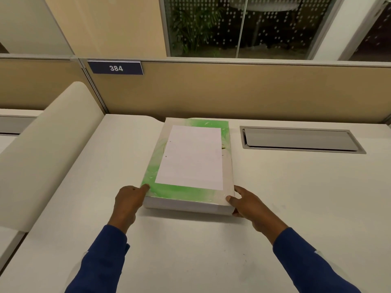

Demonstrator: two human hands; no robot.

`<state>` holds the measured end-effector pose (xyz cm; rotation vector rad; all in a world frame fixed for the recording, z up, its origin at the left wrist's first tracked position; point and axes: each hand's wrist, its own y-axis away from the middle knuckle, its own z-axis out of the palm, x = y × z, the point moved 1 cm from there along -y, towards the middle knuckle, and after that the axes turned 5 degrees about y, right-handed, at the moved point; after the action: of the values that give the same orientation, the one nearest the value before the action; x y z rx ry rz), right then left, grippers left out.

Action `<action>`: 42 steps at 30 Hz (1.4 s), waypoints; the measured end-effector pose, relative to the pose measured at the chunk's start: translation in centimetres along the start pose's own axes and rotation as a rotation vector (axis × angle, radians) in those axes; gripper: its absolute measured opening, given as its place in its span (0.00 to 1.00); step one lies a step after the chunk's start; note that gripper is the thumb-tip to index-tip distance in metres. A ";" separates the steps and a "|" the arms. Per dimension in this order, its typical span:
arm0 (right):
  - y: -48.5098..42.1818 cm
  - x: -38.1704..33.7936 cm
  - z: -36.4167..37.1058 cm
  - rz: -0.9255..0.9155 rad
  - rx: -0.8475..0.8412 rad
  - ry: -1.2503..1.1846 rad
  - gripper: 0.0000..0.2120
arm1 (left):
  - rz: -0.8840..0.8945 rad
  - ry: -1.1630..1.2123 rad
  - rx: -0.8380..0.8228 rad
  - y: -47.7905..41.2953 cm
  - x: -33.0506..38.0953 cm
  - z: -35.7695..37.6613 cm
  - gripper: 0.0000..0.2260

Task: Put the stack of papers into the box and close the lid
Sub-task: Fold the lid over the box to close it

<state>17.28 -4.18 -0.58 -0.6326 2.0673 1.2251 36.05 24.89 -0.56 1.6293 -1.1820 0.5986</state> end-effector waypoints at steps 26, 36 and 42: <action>-0.2 1.1 1.3 -0.041 0.008 0.253 0.23 | -0.239 0.155 -0.240 -0.5 -0.9 -1.7 0.04; -1.9 -1.3 0.4 -0.162 0.136 0.699 0.47 | 0.355 -0.745 -0.161 0.4 -0.1 0.5 0.40; -4.0 -3.4 1.1 -0.335 0.032 0.984 0.59 | 0.399 -1.007 -0.489 -0.1 0.5 2.5 0.71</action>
<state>22.59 -4.74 -0.79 -1.7406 2.5441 0.7218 36.01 22.37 -1.13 1.2505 -2.1990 -0.3562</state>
